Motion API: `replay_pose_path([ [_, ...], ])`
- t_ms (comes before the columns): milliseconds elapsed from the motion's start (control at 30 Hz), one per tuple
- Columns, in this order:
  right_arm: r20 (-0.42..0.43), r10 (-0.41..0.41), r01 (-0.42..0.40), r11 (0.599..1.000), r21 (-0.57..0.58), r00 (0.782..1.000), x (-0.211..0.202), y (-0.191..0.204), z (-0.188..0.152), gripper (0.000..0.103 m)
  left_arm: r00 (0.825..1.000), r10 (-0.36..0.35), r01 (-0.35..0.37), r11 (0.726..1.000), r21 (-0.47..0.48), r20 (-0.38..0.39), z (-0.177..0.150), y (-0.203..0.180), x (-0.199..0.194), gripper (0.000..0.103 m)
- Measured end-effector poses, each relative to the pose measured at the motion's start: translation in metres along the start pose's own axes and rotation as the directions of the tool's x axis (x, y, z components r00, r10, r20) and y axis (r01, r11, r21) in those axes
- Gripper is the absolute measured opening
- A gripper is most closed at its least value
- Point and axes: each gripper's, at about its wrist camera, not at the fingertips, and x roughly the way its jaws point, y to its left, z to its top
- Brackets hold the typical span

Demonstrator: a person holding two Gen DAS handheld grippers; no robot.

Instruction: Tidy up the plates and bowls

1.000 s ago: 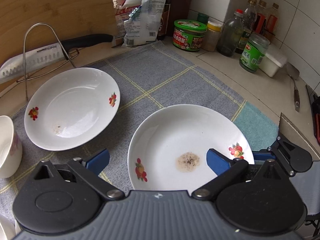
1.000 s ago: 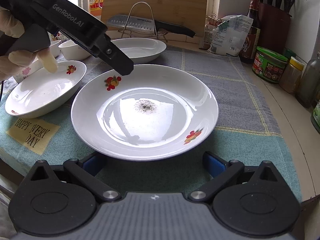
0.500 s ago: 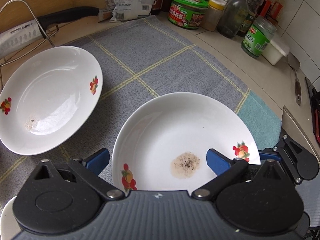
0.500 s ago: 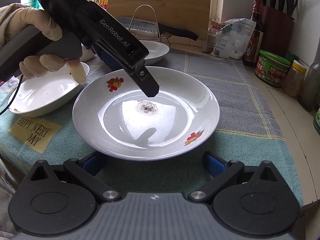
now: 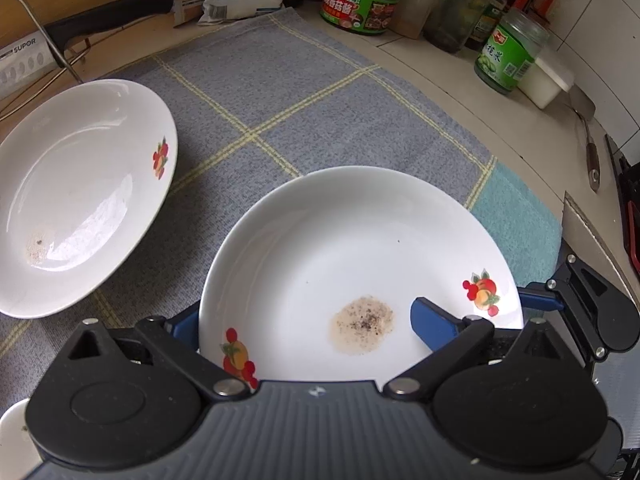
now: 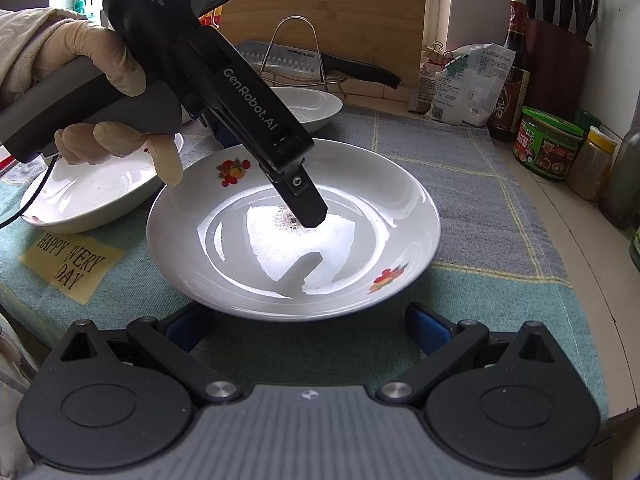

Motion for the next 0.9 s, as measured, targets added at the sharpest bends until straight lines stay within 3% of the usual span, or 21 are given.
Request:
replay_pose_path([
  [900,-0.004,0.078,-0.078,0.995,-0.055,0.997,0.007,-0.004,0.006,0.103,0.999,-0.004,0.006,0.998,0.063,-0.042,0.012,0.000,0.005,0.092],
])
